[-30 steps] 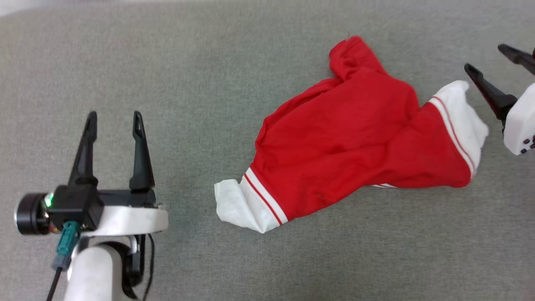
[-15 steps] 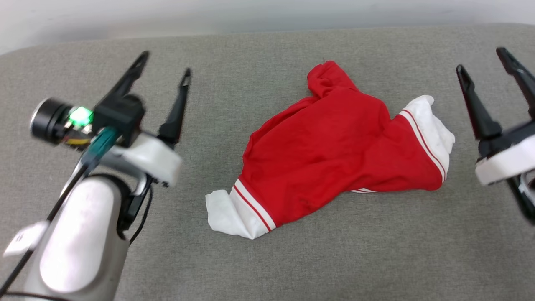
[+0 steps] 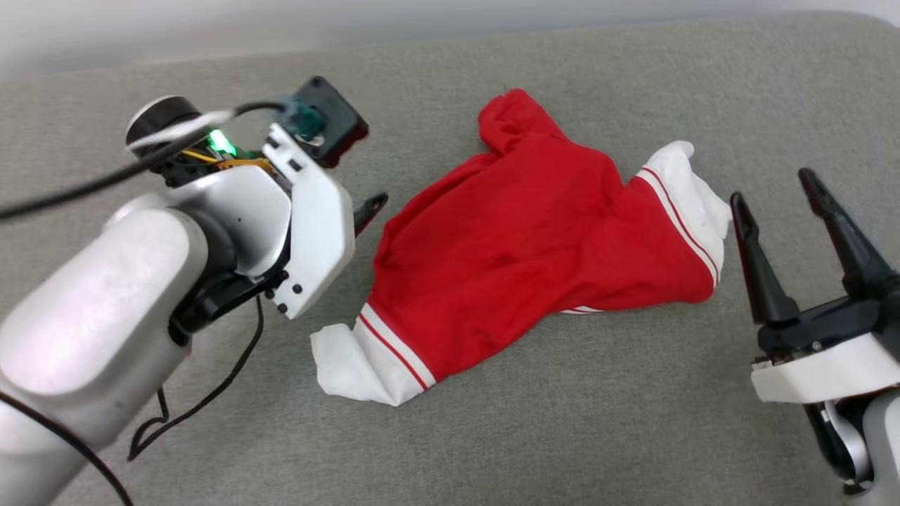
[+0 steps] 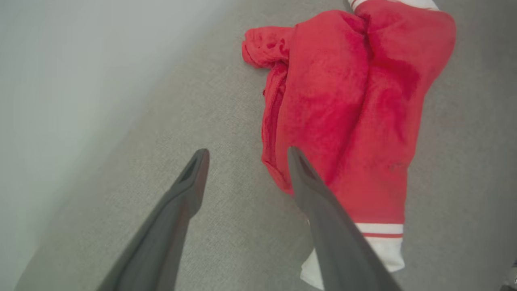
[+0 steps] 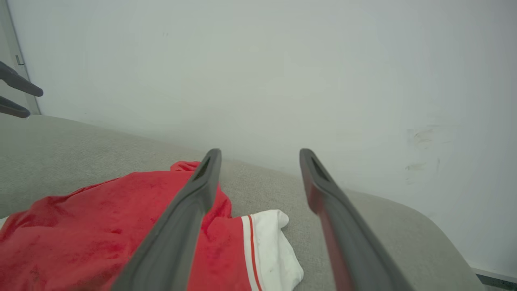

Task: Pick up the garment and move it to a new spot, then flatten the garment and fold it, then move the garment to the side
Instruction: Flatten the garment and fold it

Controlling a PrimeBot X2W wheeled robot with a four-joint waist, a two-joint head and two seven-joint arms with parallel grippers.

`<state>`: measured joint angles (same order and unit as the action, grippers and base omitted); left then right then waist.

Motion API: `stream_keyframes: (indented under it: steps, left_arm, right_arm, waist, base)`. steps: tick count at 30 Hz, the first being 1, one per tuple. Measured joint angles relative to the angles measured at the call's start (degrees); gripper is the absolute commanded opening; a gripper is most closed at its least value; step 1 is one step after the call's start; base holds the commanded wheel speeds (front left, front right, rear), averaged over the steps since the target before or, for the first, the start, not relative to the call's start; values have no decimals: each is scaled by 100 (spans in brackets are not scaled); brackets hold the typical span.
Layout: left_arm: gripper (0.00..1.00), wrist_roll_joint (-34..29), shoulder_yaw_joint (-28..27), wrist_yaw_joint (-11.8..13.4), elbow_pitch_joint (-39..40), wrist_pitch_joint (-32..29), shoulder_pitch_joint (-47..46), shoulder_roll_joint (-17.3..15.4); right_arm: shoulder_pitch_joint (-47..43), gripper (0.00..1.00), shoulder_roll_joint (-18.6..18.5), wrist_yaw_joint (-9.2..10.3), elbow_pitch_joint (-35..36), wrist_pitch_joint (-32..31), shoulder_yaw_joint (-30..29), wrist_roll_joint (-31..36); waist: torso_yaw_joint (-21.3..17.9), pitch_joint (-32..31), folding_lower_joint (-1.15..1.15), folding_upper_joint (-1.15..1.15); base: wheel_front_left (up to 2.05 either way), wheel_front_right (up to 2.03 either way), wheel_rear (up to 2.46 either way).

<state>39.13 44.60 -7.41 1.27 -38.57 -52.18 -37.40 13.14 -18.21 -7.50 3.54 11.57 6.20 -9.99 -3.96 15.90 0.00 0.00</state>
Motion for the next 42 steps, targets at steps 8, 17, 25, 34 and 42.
stream_keyframes:
  steps: [8, 17, 25, 34, 42]
  left_arm:
    - [100, 1045, 1287, 1, -163, -1107, -942, -335]
    - [100, 1474, 2460, 1, -843, -1321, -1333, -345]
    - [0, 1464, 2760, 1, -910, -1485, -1375, -487]
    - [0, 1294, 2832, -1, -864, -678, -2118, -846]
    - [0, 578, 2853, -1, -1355, -265, -2753, -1084]
  right_arm:
    - [-65, 100, 214, -1, 22, 130, 38, 18]
    - [20, 100, 470, 0, -126, 259, 260, 174]
    - [143, 100, 566, 0, -297, 321, 347, 244]
    - [145, 100, 611, -1, -271, 346, 272, 243]
    - [227, 100, 728, 0, -141, 348, 269, 230]
  waist:
    - [-270, 319, 0, 0]
    - [-597, 752, 0, 0]
    - [-765, 962, 0, 0]
    - [-705, 832, 0, 0]
    - [-958, 1105, 0, 0]
  base:
    - [0, 0, 0]
    - [0, 0, 0]
    - [0, 0, 0]
    - [0, 0, 0]
    - [0, 0, 0]
